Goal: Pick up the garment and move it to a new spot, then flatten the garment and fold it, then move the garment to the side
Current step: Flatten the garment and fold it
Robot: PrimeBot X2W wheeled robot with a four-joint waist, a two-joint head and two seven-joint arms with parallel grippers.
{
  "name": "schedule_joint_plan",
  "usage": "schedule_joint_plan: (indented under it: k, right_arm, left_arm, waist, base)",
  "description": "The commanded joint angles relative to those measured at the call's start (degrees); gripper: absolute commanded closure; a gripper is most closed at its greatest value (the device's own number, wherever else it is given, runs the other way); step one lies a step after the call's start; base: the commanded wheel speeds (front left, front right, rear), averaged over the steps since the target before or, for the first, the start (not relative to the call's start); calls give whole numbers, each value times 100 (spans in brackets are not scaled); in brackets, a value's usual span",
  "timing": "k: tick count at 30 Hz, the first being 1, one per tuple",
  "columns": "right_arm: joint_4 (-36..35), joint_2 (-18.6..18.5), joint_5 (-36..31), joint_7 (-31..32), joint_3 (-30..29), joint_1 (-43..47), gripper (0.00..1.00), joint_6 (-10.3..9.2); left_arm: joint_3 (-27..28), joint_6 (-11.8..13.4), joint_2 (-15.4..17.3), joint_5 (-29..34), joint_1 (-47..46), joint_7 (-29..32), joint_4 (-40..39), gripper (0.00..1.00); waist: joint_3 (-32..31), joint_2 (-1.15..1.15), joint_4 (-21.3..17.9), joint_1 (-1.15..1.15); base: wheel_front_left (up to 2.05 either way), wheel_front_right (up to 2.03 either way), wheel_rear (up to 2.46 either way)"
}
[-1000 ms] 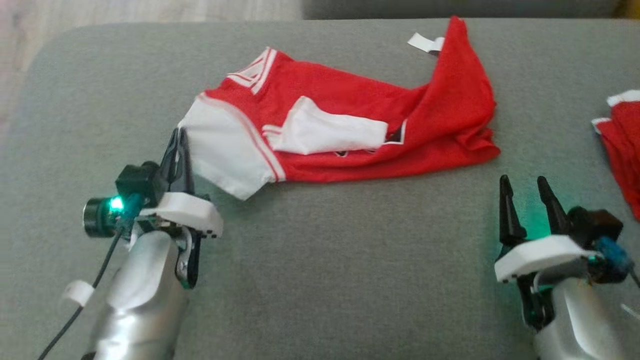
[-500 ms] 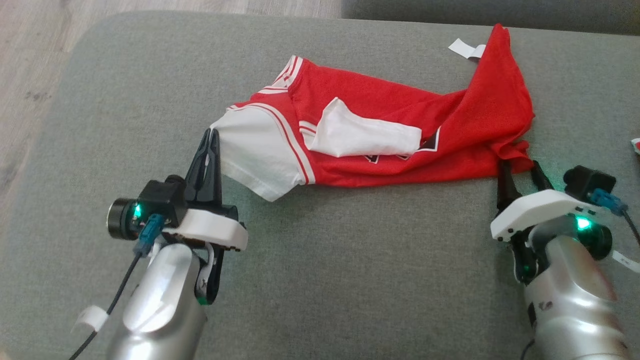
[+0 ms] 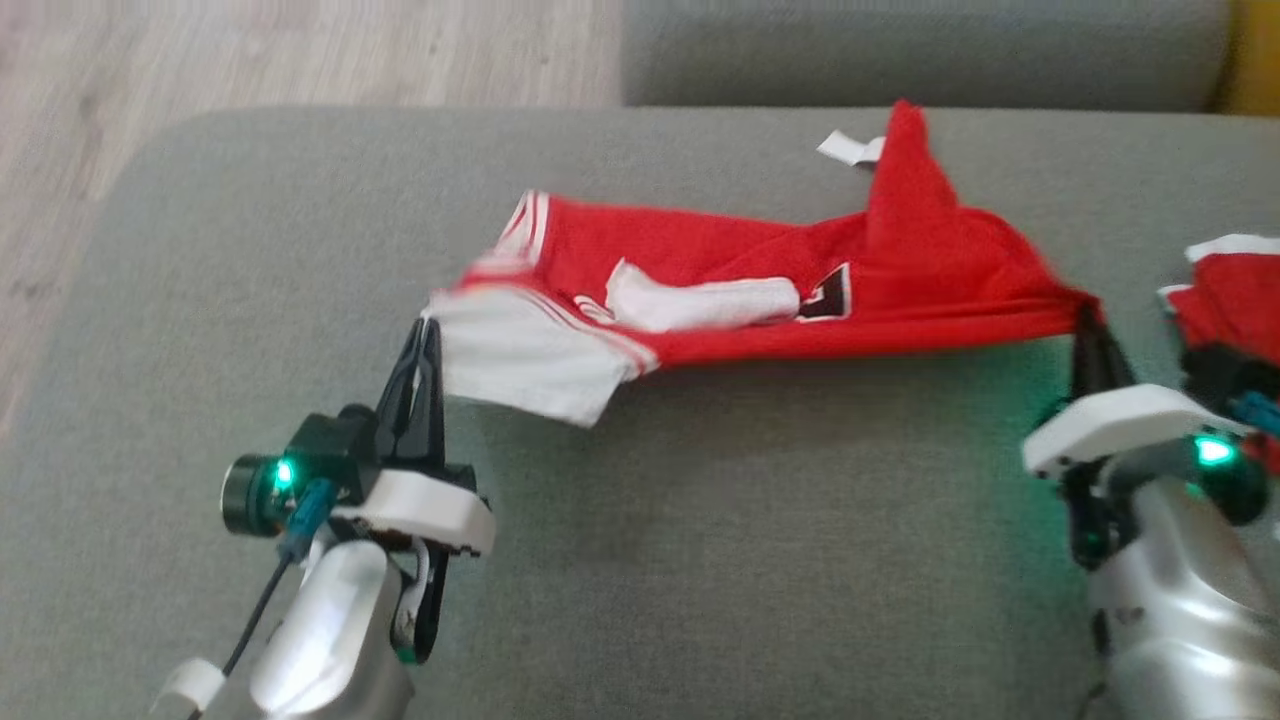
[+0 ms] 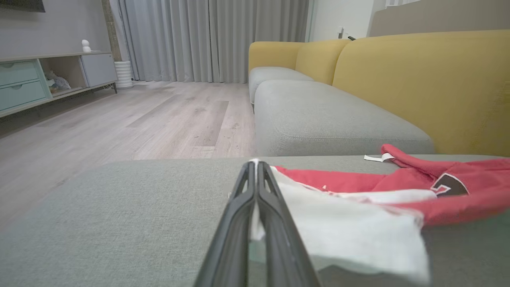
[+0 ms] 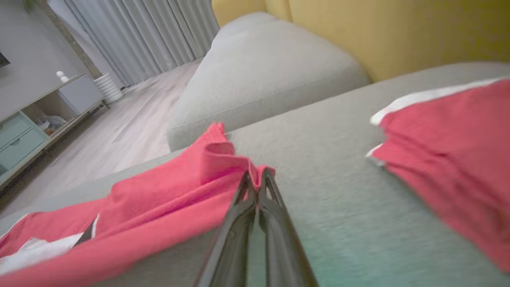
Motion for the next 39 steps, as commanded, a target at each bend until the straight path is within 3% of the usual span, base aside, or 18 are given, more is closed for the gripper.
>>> schedule_joint_plan:
  k: [1, 8, 12, 13, 14, 15, 16, 17, 22, 27, 34, 39]
  right_arm:
    - [-349, -186, -161, -42, 30, 140, 100, -4]
    - [-1114, -187, -788, 427, -509, 953, 100, -4]
    - [-1822, 48, -1130, 891, -775, 1566, 96, -4]
    - [-1989, 83, -1218, 963, -823, 1694, 6, -4]
    - [-2152, 107, -1322, 1009, -837, 1800, 0, -4]
    - [-2315, 124, -1394, 1013, -800, 1878, 0, -4]
    - [-2467, 135, -1407, 986, -748, 1933, 0, -4]
    - [-2608, 141, -1363, 916, -638, 1974, 0, -4]
    - [-3397, 147, -1065, 87, 172, 2196, 0, -4]
    - [-3877, 148, -976, -205, 562, 2513, 0, -4]
    - [-4254, 148, -827, -250, 784, 2626, 0, -4]
    - [-4412, 148, -778, -252, 914, 2504, 0, -4]
  left_arm:
    - [155, 40, 152, -53, -21, -51, -124, 100]
    - [105, 68, 104, -107, 290, -61, -40, 100]
    - [-27, 14, 79, -130, 531, 12, 37, 100]
    - [-89, -30, 73, -137, 590, 100, 77, 100]
    - [-157, -75, 73, -131, 636, 192, 116, 71]
    - [-204, -91, 71, -124, 664, 258, 139, 51]
    - [-223, -80, 70, -122, 679, 298, 153, 7]
    - [-234, -58, 72, -115, 683, 329, 166, 0]
    - [-91, 185, 88, -77, 513, 116, -57, 0]
    - [-65, 194, 127, 95, 432, -56, -453, 0]
    - [-123, -12, 106, 344, 340, -78, -920, 0]
    - [-437, -387, 89, 450, -70, 104, -500, 0]
  waist:
    - [-266, 0, -194, 0]
    - [-605, 0, -311, 0]
    - [-677, 0, -357, 0]
    - [-671, 0, -367, 0]
    - [-655, 0, -376, 0]
    - [-630, 0, -381, 0]
    - [-604, 0, -387, 0]
    - [-581, 0, -389, 0]
    - [-444, 0, -388, 0]
    - [-355, 0, -426, 0]
    - [-75, 0, -605, 0]
    - [188, 0, -848, 0]
  base:
    - [0, 0, 0]
    - [0, 0, 0]
    - [0, 0, 0]
    - [0, 0, 0]
    - [0, 0, 0]
    - [0, 0, 0]
    - [0, 0, 0]
    - [0, 0, 0]
    - [0, 0, 0]
    - [0, 0, 0]
    - [0, 0, 0]
    - [0, 0, 0]
